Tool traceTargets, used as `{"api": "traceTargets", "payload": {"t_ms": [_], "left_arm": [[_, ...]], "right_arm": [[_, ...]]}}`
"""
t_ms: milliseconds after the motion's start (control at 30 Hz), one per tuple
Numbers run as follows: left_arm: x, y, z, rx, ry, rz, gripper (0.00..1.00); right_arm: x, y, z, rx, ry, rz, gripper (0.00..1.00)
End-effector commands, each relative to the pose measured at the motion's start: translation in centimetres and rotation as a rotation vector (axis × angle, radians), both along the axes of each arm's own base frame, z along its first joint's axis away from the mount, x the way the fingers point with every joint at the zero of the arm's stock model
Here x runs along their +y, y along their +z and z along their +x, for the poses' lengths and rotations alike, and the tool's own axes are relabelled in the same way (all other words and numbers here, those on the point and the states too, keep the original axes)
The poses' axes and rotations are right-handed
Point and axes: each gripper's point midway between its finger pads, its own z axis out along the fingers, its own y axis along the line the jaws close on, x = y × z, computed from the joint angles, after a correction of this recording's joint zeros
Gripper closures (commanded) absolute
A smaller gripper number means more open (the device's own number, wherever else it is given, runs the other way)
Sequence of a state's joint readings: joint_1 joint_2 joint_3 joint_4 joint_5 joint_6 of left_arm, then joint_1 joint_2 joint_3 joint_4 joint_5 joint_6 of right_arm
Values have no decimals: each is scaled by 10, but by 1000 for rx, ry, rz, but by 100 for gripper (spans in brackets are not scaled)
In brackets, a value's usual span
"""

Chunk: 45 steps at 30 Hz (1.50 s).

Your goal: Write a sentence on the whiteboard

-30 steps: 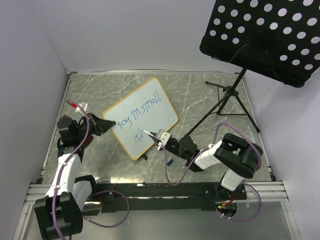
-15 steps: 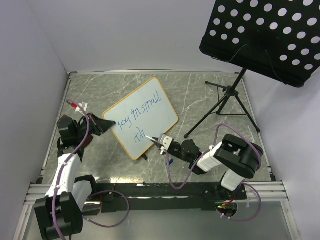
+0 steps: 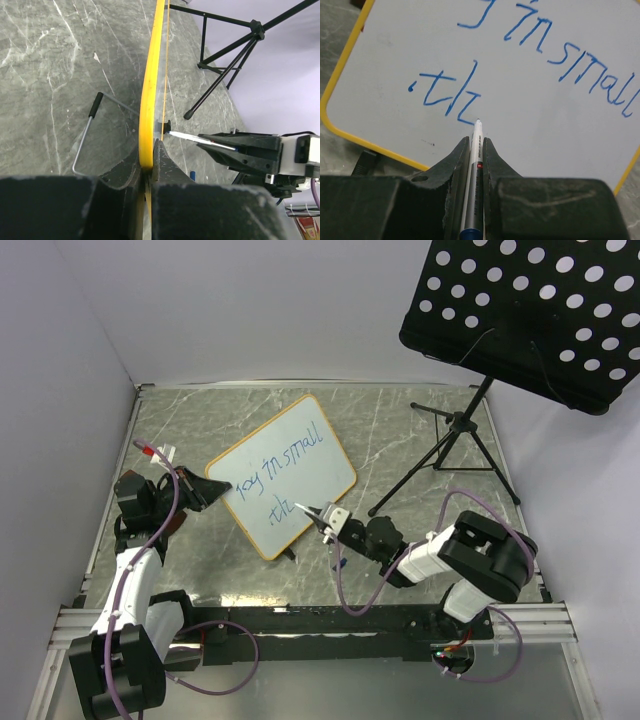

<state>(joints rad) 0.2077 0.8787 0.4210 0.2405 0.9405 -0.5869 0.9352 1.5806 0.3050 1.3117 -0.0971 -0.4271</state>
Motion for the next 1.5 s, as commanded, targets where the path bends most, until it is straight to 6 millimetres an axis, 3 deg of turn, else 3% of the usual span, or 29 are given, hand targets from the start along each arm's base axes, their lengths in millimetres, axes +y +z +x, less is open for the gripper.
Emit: {"api": "traceTargets", "payload": {"t_ms": [0,500,1467], "left_arm": [[-5,6,-4,-77,-56,59,99],[-5,6,-4,-76,-59,58,99],[-5,5,-4,-75,-59,58,99]], "right_arm": [[7,76,2,-135,19,201,100],[14,77,28,-108,-8,205,100],[15,72,21,-94,24,211,100]]}}
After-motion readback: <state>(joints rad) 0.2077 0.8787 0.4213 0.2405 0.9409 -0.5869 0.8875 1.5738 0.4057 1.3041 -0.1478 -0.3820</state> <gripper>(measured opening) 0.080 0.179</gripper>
